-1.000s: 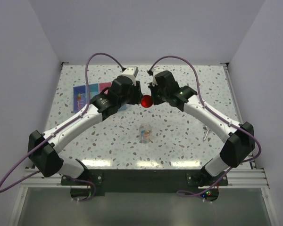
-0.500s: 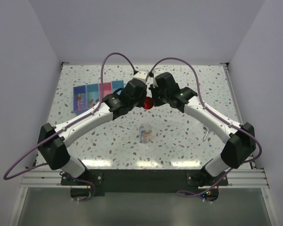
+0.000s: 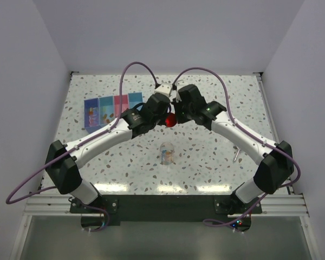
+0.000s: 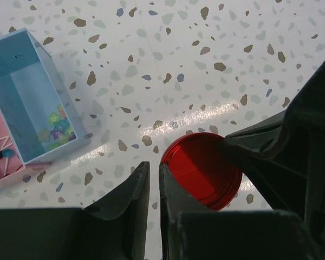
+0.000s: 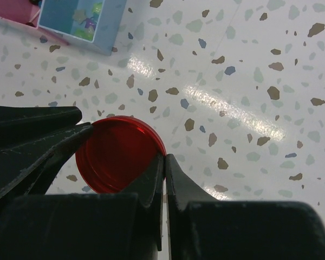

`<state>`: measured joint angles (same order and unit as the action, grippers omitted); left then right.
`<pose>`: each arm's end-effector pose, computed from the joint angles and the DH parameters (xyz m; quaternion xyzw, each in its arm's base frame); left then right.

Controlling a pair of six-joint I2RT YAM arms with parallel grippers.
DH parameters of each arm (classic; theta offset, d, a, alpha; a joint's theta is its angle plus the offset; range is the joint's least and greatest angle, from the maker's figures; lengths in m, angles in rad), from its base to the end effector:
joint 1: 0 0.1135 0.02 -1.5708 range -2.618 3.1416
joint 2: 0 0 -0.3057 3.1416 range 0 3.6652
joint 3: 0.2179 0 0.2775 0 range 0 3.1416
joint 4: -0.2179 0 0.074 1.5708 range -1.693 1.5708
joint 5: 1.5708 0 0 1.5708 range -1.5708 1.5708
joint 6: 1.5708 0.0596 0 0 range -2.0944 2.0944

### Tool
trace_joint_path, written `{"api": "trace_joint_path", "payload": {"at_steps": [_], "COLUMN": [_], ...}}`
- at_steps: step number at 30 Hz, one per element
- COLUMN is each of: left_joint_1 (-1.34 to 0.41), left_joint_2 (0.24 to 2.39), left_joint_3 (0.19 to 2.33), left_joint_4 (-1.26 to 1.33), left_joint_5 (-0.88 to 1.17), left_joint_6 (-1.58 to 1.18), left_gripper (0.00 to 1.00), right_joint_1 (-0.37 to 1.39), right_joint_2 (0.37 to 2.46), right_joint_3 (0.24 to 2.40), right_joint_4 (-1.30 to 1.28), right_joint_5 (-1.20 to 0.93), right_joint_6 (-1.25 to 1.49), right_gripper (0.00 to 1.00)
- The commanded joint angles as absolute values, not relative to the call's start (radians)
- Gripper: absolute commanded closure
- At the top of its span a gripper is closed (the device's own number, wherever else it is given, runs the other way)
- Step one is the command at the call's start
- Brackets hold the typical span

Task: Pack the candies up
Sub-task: Pick up the bottle lid at the center of the board.

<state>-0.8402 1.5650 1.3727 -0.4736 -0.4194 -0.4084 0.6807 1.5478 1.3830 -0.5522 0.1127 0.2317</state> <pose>0.2828 -0.2792 0.3470 0.0996 0.8787 -0.0980 0.4564 0.3077 0.2405 0.3463 -0.1796 0.8912 0.1361 0.3937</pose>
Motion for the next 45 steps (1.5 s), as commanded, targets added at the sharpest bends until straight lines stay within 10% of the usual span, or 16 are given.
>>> {"api": "trace_joint_path", "payload": {"at_steps": [1, 27, 35, 45], "left_joint_1": [-0.845, -0.847, -0.845, -0.769], "left_joint_2": [1.563, 1.503, 1.528, 1.474], "left_joint_3": [1.393, 1.233, 1.235, 1.160], "left_joint_4": [-0.477, -0.383, -0.383, -0.290], "left_joint_5": [-0.439, -0.477, -0.479, -0.392], "left_joint_6": [-0.403, -0.554, -0.558, -0.571], "left_gripper": [0.83, 0.79, 1.00, 1.00], "right_joint_1": [0.687, 0.687, 0.695, 0.692], "right_joint_2": [1.488, 1.483, 1.482, 1.447], "right_joint_3": [1.378, 1.348, 1.351, 1.331], "right_joint_4": [-0.506, -0.485, -0.479, -0.420], "right_joint_5": [0.120, 0.135, 0.114, 0.017], "right_joint_6": [0.250, 0.308, 0.313, 0.344], "right_gripper": [1.00, 1.00, 0.98, 0.74]}}
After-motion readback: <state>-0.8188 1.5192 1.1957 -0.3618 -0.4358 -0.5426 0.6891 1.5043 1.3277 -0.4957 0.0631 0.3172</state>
